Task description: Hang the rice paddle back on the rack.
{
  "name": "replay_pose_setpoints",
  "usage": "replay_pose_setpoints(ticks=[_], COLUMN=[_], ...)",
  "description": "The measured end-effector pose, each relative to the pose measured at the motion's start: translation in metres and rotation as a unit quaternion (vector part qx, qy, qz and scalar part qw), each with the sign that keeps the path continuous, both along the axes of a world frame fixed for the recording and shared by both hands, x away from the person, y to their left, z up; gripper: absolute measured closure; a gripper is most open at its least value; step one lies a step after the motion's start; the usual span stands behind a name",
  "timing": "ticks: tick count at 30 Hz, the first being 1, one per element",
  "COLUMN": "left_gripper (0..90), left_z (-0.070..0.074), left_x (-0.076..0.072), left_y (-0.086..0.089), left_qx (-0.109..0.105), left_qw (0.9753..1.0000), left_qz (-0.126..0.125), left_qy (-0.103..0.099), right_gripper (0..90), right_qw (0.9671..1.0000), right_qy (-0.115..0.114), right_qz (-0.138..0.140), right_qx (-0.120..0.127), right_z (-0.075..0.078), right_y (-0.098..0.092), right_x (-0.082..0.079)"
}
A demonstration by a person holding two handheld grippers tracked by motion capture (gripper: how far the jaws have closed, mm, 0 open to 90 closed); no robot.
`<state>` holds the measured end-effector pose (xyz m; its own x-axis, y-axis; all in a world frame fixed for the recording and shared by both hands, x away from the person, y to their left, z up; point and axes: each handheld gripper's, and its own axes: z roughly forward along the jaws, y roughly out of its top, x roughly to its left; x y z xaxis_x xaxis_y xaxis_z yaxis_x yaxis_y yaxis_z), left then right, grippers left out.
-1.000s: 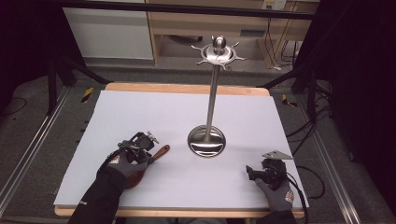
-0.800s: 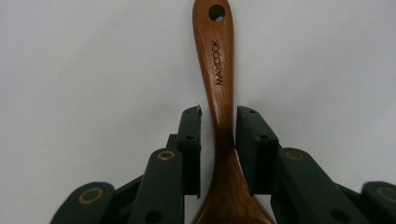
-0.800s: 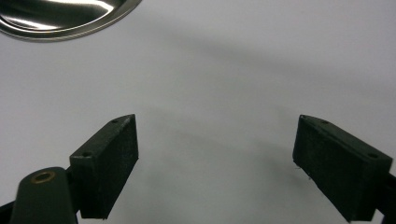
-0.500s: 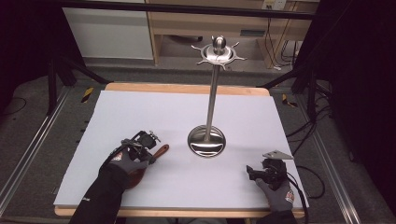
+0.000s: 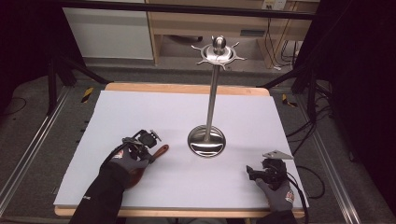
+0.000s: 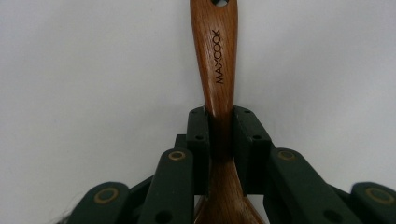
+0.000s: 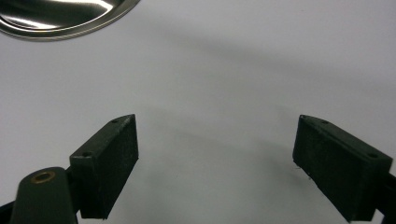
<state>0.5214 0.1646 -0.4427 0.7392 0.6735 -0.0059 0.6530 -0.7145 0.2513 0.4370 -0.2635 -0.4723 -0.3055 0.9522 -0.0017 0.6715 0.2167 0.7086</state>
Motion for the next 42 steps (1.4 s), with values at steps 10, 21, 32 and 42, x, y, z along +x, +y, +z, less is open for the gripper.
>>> replay_pose_setpoints(ticks=[10, 21, 32, 42], left_gripper=[75.1, 78.2, 78.5, 78.6], left_z=[-0.001, -0.002, 0.004, 0.019], left_x=[-0.001, 0.0, -0.006, -0.017], left_y=[0.004, 0.006, 0.015, 0.029], left_qx=[0.004, -0.003, -0.027, -0.054], left_qw=[0.9999, 0.9998, 0.9995, 0.9973], left_qz=[-0.003, 0.01, 0.015, 0.02], left_qy=[0.011, 0.016, -0.006, -0.045], right_gripper=[14.4, 14.4, 14.4, 14.4], right_qw=[1.0, 1.0, 1.0, 0.9999], right_qy=[0.001, 0.005, 0.007, 0.009], right_qz=[0.001, 0.001, 0.0, -0.003], right_qx=[0.0, 0.006, 0.007, 0.011], right_z=[0.0, 0.0, -0.001, -0.001], right_y=[0.0, 0.0, 0.0, 0.0], right_x=[0.0, 0.0, 0.001, 0.0])
